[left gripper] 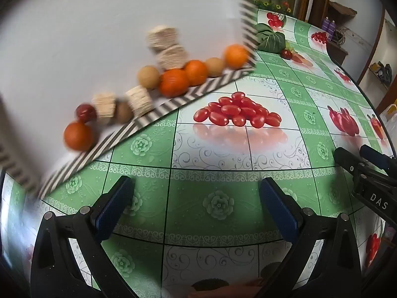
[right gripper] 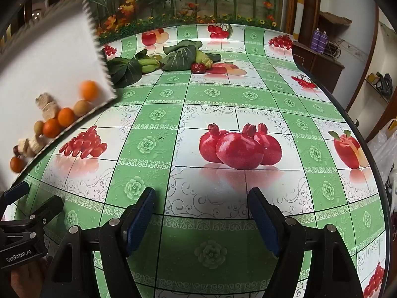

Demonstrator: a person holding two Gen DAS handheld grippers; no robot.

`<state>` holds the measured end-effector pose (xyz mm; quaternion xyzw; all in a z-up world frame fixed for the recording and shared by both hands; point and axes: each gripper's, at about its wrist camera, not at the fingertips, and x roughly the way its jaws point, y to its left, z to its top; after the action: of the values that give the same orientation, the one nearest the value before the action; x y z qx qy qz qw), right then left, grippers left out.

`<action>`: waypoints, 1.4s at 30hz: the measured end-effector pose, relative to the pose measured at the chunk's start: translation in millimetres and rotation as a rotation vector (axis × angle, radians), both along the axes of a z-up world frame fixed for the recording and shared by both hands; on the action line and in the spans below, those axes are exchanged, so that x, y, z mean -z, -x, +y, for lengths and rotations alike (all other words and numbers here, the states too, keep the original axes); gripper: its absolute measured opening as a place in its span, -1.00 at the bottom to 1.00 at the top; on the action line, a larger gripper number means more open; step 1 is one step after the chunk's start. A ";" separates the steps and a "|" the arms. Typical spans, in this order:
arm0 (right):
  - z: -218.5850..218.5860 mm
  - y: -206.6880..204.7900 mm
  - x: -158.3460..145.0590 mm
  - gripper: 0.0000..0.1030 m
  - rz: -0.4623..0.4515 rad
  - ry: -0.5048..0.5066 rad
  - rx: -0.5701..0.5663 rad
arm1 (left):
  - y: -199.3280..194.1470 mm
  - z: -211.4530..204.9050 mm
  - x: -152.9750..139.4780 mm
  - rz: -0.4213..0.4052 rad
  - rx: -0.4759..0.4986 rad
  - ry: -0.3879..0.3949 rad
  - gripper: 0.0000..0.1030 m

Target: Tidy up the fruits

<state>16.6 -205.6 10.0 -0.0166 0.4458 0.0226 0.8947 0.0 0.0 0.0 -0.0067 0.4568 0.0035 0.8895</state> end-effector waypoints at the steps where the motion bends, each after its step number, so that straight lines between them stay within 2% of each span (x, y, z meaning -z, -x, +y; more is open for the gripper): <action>1: -0.1 0.0 0.0 0.47 -0.001 -0.002 0.000 | 0.0 0.0 0.0 -0.001 0.000 0.000 1.00; 42: 0.8 0.5 -0.8 0.50 0.000 -0.002 -0.001 | 0.8 0.3 -0.4 -0.001 0.000 -0.001 1.00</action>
<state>16.1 -204.8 10.8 -0.0160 0.4456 0.0235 0.8948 -0.7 0.3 0.4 -0.0063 0.4563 0.0037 0.8898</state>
